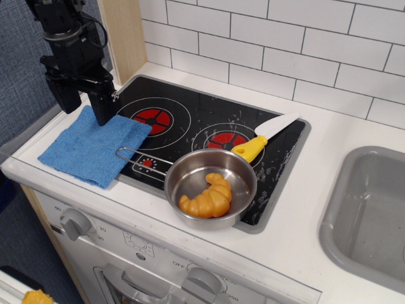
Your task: Place the croissant on the blue towel
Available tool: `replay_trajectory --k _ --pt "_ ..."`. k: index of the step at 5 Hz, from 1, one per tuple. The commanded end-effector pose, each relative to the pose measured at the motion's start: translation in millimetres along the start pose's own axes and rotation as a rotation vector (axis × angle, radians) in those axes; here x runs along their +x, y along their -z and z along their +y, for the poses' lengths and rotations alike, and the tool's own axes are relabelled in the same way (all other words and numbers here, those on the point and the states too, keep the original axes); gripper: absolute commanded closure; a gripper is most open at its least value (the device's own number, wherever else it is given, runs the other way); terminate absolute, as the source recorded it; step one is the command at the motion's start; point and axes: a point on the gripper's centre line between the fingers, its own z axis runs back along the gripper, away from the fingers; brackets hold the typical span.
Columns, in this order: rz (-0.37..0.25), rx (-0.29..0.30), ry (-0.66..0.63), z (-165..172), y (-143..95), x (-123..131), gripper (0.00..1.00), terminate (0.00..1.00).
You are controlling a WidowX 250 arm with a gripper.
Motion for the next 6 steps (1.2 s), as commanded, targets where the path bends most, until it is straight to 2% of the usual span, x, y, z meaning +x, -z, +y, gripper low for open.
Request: replay_trajectory --k 1,2,3,4,5,6 --pt "0.0 0.0 0.0 0 0 0 0.0 0.0" --pt "-0.025 0.021 0.028 -24 -11 -3 0.0 0.0" --pt "-0.074 0.03 0.095 -63 -39 -18 0.0 0.0" --pt "-0.115 -0.003 0.171 -108 -53 -38 0.0 0.0" --pt "-0.072 -0.035 0.211 -141 -36 -48 0.0 0.0" --pt "-0.052 -0.036 0.214 -164 -19 -44 0.0 0.0"
